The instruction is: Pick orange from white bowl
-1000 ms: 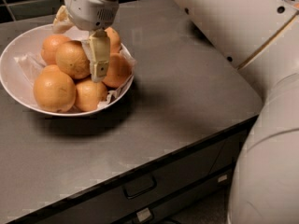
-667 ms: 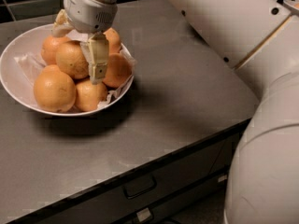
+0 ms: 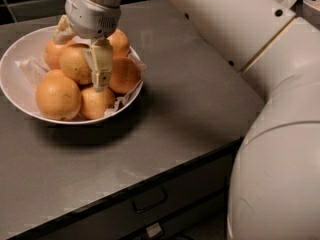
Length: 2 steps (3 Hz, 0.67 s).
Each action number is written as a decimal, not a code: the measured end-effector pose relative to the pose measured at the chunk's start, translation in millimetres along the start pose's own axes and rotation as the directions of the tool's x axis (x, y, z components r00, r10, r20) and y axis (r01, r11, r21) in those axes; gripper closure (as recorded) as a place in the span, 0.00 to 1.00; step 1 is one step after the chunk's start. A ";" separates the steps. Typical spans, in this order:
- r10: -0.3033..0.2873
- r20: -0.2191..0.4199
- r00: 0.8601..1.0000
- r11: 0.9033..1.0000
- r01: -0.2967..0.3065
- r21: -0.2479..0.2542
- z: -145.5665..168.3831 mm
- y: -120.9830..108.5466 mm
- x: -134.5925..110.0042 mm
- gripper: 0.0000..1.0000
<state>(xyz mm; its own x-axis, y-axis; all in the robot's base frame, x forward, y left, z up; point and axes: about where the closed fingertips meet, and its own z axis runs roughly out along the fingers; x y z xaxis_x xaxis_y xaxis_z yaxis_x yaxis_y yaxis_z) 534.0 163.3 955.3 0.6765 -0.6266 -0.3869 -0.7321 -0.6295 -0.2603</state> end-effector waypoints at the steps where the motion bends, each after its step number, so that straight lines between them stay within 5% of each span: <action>1: -0.005 -0.008 1.000 1.000 0.005 -0.014 4.0 -4.7 0.4 0.15; 2: -0.006 -0.016 1.000 1.000 0.006 -0.024 6.6 -7.8 1.4 0.18</action>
Offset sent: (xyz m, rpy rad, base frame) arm 0.0028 -0.0020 -0.0068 -0.0776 0.0248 0.0249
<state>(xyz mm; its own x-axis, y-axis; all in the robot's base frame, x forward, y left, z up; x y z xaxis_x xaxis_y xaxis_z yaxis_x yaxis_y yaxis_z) 540.1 170.4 951.0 0.6820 -0.6300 -0.3715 -0.7261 -0.6440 -0.2408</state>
